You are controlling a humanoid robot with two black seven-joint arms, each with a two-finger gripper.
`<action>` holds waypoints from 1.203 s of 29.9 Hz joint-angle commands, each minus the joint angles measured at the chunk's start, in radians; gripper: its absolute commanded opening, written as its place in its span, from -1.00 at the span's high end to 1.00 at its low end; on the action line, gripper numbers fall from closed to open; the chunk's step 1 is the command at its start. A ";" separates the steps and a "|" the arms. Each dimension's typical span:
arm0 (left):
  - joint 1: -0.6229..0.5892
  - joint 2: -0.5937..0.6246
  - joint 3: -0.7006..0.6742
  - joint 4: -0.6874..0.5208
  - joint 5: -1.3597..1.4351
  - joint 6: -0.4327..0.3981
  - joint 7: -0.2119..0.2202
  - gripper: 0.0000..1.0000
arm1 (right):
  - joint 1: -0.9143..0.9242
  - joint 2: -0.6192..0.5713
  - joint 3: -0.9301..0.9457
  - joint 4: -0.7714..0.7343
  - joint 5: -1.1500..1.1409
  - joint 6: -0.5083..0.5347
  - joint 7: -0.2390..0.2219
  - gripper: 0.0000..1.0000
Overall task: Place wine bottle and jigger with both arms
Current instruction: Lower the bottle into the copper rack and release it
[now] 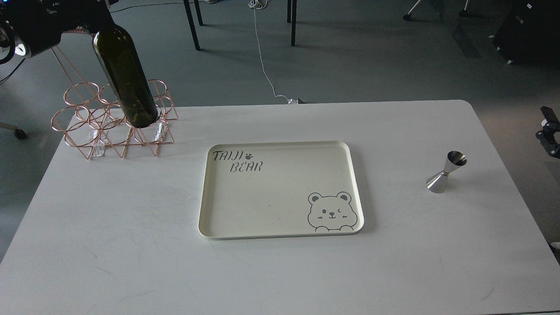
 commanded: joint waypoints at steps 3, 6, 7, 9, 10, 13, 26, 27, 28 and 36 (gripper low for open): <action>0.000 -0.009 0.001 0.011 0.001 0.006 0.000 0.82 | -0.002 0.000 0.000 -0.001 -0.002 0.000 0.000 -0.96; 0.000 -0.009 0.020 0.016 0.000 0.012 0.000 0.81 | -0.002 0.000 -0.001 -0.001 0.000 0.000 0.000 -0.96; 0.000 -0.011 0.023 0.022 0.000 0.020 0.000 0.80 | -0.002 0.000 -0.001 -0.001 0.000 0.000 0.000 -0.96; 0.000 -0.014 0.027 0.036 0.000 0.029 0.000 0.79 | -0.004 0.001 -0.001 0.001 0.000 0.000 0.000 -0.96; 0.000 -0.017 0.029 0.042 0.000 0.031 0.000 0.78 | -0.004 0.000 -0.001 -0.001 -0.002 0.000 0.000 -0.96; 0.000 -0.023 0.029 0.054 -0.002 0.031 0.000 0.77 | -0.004 0.002 -0.001 0.001 0.000 0.000 0.000 -0.96; 0.011 -0.075 0.050 0.131 -0.003 0.067 0.000 0.74 | -0.009 0.002 -0.001 -0.001 0.000 0.000 0.000 -0.96; 0.017 -0.077 0.049 0.134 -0.005 0.069 0.000 0.74 | -0.009 0.002 -0.003 -0.001 0.000 0.000 0.000 -0.96; 0.023 -0.078 0.049 0.135 -0.005 0.069 0.000 0.73 | -0.009 0.002 -0.001 -0.001 0.000 0.000 0.000 -0.96; 0.046 -0.088 0.049 0.139 -0.006 0.078 0.000 0.72 | -0.009 0.002 -0.003 0.002 0.000 0.000 0.000 -0.96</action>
